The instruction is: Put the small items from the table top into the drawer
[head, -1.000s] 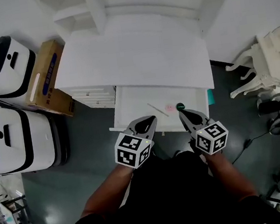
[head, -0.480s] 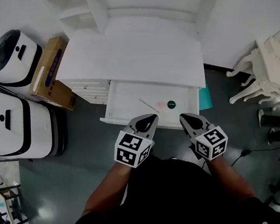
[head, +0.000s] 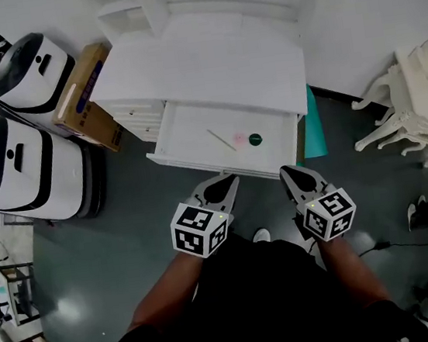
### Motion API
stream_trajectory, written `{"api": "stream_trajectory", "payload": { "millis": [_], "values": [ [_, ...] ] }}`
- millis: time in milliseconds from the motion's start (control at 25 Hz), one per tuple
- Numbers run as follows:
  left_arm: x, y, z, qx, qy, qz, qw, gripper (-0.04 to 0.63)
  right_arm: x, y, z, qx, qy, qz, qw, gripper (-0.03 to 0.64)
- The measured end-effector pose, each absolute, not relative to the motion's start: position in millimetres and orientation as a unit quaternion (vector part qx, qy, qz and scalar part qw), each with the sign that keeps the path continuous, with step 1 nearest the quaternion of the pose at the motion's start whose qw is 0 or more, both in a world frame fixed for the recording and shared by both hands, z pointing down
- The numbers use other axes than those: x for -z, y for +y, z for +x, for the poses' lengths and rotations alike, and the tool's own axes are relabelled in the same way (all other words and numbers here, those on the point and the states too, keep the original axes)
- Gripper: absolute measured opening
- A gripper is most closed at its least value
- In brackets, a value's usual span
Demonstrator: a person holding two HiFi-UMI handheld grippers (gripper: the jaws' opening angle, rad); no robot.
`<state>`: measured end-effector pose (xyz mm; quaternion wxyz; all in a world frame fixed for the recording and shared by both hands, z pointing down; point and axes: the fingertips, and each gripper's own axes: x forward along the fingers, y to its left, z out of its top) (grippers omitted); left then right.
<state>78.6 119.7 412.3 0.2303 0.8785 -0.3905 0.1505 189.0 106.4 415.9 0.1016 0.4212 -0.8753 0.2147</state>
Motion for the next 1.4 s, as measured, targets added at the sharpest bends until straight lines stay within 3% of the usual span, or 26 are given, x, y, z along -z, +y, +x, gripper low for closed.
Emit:
{"api": "stream_trajectory", "payload": {
  "millis": [440, 1400],
  "values": [
    [-403.2, 175.8, 84.8, -0.147, -0.421, 0.867, 0.223, 0.003, -408.9, 155.2, 206.2, -0.211, -0.884, 0.408, 0.089, 0.025],
    [-400.2, 138.8, 18.3, -0.185, -0.355, 0.892, 0.210, 0.003, -402.7, 141.4, 135.4, -0.216, -0.856, 0.463, 0.079, 0.025]
  ]
}}
